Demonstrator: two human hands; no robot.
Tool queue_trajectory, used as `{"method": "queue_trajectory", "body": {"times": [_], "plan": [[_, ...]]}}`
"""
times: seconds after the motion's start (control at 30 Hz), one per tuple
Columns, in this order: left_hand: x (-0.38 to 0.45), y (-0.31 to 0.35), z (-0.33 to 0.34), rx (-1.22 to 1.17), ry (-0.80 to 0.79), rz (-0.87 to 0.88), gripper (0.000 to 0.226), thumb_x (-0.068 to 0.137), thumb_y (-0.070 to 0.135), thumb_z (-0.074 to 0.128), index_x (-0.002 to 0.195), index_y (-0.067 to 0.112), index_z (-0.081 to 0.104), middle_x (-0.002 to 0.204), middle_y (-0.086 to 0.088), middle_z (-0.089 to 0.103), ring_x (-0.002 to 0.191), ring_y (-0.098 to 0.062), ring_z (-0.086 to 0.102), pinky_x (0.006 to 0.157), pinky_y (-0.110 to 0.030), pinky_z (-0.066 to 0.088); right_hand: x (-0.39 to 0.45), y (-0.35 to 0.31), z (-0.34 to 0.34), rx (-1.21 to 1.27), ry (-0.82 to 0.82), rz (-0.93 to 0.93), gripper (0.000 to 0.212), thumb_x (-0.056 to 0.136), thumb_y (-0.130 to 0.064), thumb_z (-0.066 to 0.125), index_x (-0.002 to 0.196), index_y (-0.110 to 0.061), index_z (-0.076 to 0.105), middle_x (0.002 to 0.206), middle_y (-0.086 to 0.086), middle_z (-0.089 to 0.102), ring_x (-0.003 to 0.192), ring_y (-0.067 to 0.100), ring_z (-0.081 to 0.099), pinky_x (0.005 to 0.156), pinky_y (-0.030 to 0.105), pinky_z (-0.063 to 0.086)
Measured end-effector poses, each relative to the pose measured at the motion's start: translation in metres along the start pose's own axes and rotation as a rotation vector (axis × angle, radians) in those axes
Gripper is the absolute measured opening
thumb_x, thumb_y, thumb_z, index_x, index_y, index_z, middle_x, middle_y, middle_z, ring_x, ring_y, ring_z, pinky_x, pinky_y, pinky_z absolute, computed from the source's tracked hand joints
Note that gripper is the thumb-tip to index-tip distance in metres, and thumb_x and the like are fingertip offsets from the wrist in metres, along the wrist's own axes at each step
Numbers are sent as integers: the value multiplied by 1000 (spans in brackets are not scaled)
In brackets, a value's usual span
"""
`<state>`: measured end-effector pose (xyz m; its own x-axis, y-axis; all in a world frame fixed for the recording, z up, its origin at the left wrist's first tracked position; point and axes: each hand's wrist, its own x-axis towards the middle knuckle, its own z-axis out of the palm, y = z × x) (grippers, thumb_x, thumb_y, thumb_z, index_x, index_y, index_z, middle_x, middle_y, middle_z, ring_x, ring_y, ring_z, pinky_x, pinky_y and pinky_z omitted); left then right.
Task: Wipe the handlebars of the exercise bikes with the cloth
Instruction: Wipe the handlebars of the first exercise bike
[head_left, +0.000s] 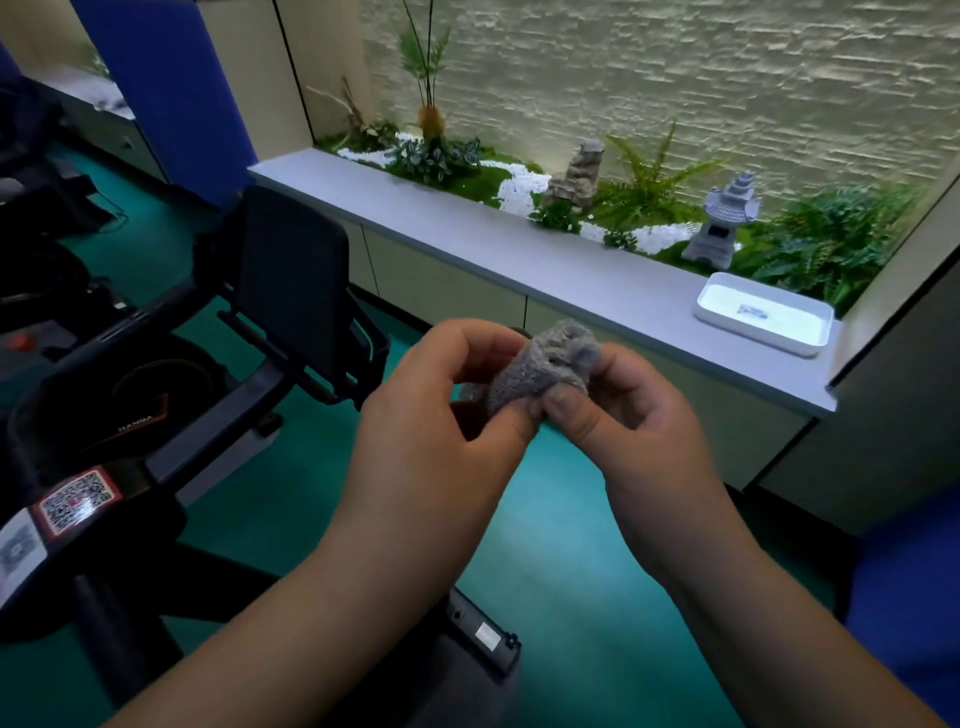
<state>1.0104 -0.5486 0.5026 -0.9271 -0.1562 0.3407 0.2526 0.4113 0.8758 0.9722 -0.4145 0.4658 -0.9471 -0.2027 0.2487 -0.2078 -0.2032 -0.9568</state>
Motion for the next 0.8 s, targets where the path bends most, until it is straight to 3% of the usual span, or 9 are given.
{"method": "queue_trajectory", "body": {"times": [0.13,0.27,0.37,0.43,0.53,0.63,0.8], "plan": [[1,-4,-16,228,34,54,27,77,21,71,97,37,62,97,24,57,93,7,56,77,-8,46,3,14,-6,109,132,64,24,85,-32,61,105,-18,64,104,4,71,102,23,65,86,36,53],[1,-18,-26,387,16,15,38,81,21,70,115,35,60,100,28,51,97,8,52,78,-6,45,18,29,-8,75,316,97,11,96,-27,51,102,-30,60,87,-14,69,91,11,65,84,40,54],[2,-26,-24,450,-71,-23,49,80,24,71,124,37,55,96,32,49,95,9,53,76,-7,46,33,37,6,-8,247,131,14,97,-30,48,107,-35,56,87,-20,69,90,6,64,90,46,53],[1,-29,-21,462,-104,-42,54,79,24,72,127,39,53,96,34,49,92,9,54,76,-8,47,40,41,16,-30,201,152,20,98,-34,46,117,-36,54,106,-12,67,100,8,62,95,45,50],[2,-33,-20,465,-110,-27,58,78,20,74,127,41,53,109,25,61,90,6,58,75,-16,50,34,49,24,-29,214,141,23,90,-39,48,110,-45,57,119,-5,64,111,13,60,100,45,46],[3,-35,-19,472,-111,-16,61,77,18,75,126,46,52,108,25,63,89,6,59,77,-20,53,5,62,29,-9,170,168,32,86,-34,49,117,-35,60,120,-5,65,114,13,59,103,46,43],[3,-40,-22,445,-117,-18,64,76,16,76,126,47,51,101,25,64,90,7,59,77,-11,49,20,51,17,87,164,171,33,98,-20,47,128,-29,55,122,-4,65,112,9,61,100,38,47]]}}
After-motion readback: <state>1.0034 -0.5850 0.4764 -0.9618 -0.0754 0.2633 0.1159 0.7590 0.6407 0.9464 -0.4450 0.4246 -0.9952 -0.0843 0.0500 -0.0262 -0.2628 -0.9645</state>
